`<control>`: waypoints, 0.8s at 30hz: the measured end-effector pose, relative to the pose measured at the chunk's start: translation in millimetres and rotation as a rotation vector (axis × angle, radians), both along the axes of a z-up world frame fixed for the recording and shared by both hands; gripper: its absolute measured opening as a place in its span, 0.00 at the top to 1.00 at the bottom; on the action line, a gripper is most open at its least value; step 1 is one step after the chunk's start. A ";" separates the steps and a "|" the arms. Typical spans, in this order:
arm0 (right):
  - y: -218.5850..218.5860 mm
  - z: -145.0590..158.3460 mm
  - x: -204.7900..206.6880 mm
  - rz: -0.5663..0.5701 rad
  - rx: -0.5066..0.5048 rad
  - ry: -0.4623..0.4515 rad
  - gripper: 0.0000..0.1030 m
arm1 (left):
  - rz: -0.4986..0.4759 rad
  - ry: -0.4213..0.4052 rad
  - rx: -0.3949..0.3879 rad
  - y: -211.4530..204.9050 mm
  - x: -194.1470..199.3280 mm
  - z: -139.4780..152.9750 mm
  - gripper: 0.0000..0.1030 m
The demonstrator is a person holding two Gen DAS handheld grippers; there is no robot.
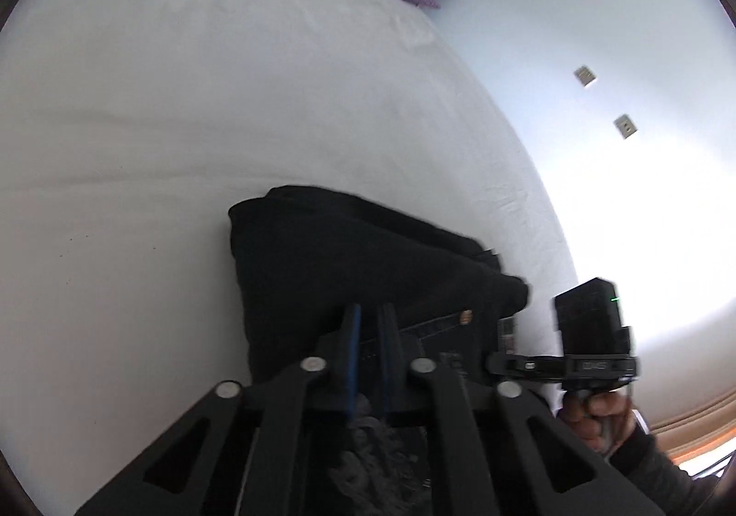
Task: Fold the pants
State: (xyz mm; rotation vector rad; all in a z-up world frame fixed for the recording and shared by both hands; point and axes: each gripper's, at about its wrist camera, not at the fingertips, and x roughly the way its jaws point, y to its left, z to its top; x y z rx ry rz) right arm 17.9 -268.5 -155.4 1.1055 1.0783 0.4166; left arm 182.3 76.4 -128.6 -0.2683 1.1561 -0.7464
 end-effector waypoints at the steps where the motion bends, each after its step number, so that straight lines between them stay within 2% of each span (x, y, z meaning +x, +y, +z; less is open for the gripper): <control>1: 3.0 3.1 1.5 0.011 -0.033 -0.002 1.00 | -0.006 0.016 -0.006 1.9 -3.2 -7.6 0.99; 5: 4.7 3.2 9.2 0.017 -0.051 0.003 1.00 | -0.001 0.000 0.000 9.5 -38.4 -14.9 0.99; 9: 12.9 4.8 11.5 0.026 -0.079 -0.020 1.00 | -0.003 -0.067 0.029 17.5 -93.1 -19.4 0.99; 11: 14.4 3.0 12.8 0.024 -0.089 -0.023 1.00 | 0.024 -0.051 -0.039 27.5 -113.3 -29.6 0.99; 12: 10.0 0.4 10.9 0.025 -0.092 -0.027 1.00 | 0.044 -0.030 -0.097 35.5 -119.5 -34.5 0.99; 15: 10.0 -3.2 10.7 0.024 -0.093 -0.039 1.00 | 0.141 0.091 -0.293 66.3 -128.3 -55.9 0.98; 17: 11.3 -1.9 11.0 0.024 -0.106 -0.042 1.00 | 0.159 0.105 -0.317 71.4 -132.5 -58.0 0.98; 20: 11.2 -1.7 12.1 0.024 -0.113 -0.040 1.00 | 0.157 0.099 -0.308 71.5 -139.7 -55.1 0.98; 24: 9.5 -1.5 7.7 0.023 -0.125 -0.042 1.00 | 0.165 0.137 -0.365 76.5 -149.4 -64.9 0.97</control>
